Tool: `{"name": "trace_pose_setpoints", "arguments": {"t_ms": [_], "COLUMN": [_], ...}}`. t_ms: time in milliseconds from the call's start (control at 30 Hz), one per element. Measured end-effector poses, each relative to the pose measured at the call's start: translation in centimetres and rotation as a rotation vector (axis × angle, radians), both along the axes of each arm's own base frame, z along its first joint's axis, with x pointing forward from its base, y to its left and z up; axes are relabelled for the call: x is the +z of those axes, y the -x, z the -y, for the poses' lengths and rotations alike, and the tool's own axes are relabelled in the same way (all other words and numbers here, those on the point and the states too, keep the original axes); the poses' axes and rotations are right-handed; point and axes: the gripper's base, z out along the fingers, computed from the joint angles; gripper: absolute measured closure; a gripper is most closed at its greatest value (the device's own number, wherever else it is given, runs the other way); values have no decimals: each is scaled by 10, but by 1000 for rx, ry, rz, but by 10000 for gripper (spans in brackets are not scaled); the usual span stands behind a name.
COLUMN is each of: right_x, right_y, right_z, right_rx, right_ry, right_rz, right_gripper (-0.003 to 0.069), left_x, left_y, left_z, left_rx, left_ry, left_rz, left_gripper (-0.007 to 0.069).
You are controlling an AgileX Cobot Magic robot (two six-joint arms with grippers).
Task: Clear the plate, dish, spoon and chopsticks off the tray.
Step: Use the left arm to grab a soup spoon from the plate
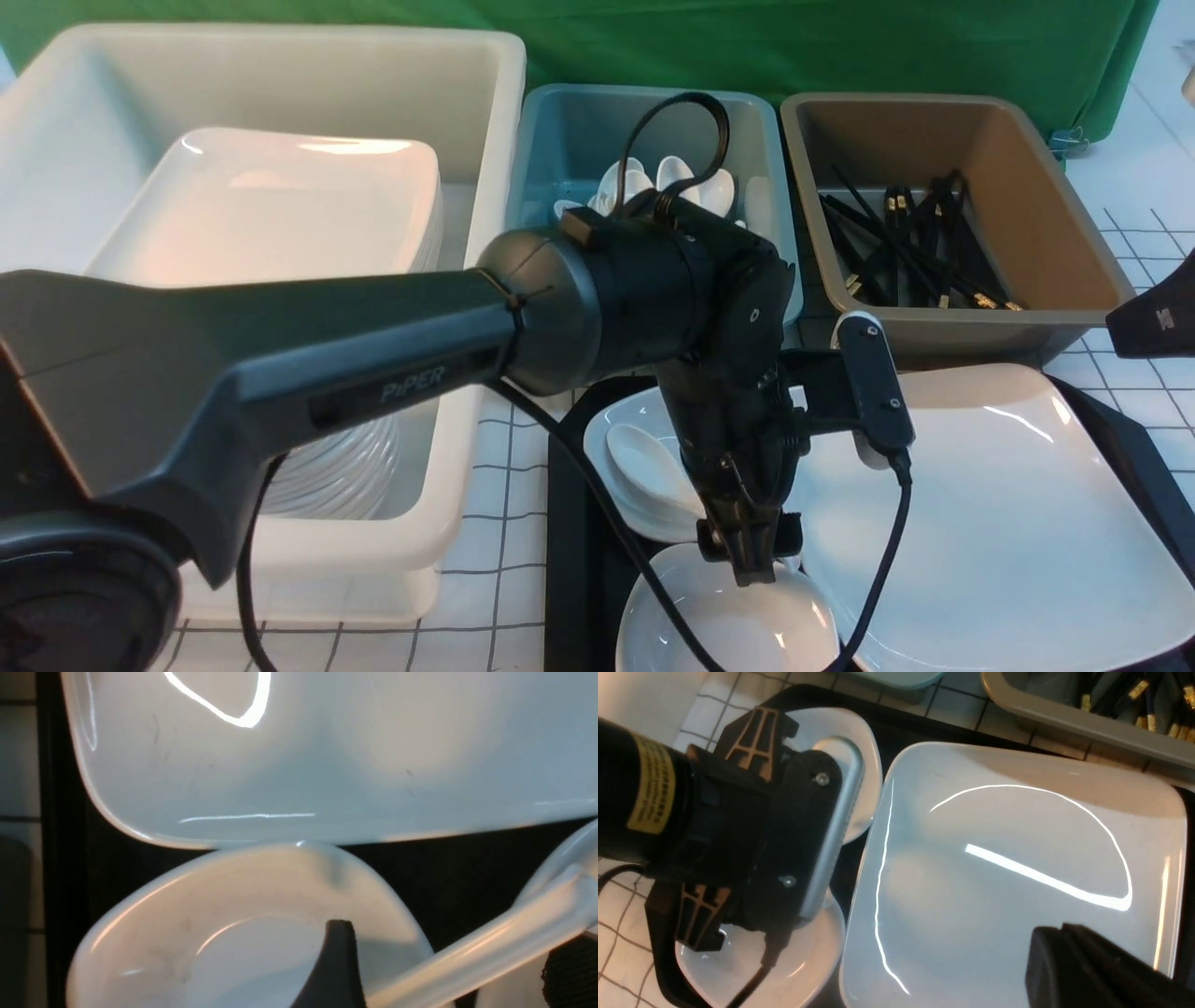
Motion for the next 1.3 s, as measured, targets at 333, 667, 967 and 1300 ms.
{"name": "trace_pose_setpoints", "arguments": {"t_ms": [333,667,967,1300], "right_x": [0,1,1,1], "right_y": [0,-1,-1,-1], "right_z": [0,0,0,0], "right_rx": [-1,-3,-3,-3], "right_ry": [-1,-2,-4,-4], "right_rz": [3,11,12,12], "right_gripper": [653,650,650,645], "left_x": [-3,3,13,11], "left_y": [2,3,4,4], "left_z": [1,2,0,-8], "left_rx": [12,30,53,10], "left_ry": [11,36,53,-50], "left_rz": [-36,-36,-27,-16], "left_gripper": [421,623,622,396]}}
